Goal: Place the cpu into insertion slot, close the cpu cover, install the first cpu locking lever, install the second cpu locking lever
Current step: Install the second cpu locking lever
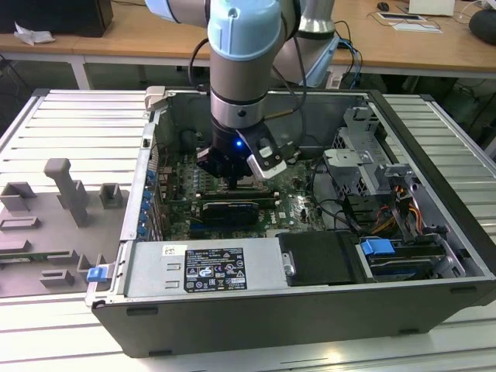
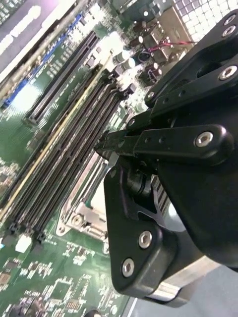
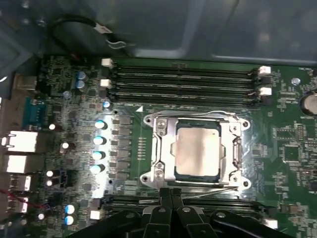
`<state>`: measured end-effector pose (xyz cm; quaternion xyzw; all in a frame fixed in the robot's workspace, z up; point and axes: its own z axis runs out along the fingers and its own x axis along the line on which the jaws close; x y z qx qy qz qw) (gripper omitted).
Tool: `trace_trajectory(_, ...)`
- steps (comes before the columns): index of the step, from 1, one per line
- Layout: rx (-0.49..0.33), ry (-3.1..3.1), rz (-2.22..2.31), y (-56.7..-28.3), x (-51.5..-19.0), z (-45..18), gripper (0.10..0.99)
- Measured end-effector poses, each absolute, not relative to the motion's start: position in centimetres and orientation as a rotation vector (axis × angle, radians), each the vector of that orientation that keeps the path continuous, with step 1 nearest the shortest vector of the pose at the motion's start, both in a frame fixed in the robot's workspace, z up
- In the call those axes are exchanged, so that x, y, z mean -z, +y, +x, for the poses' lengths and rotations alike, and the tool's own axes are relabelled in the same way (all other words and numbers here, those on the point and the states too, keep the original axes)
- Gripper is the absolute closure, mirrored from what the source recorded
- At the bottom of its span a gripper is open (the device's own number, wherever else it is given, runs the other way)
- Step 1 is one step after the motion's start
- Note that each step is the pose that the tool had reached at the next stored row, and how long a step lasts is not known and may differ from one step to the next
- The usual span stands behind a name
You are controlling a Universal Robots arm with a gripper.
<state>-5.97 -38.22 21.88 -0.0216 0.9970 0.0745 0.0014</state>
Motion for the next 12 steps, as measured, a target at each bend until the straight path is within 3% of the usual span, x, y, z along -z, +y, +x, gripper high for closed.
trace_trajectory(4,-0.304,3.123,-0.109,-38.7,-21.5,-6.6,0.98)
trace_trajectory(12,-0.346,3.118,-0.115,-39.1,-20.8,-6.9,0.98)
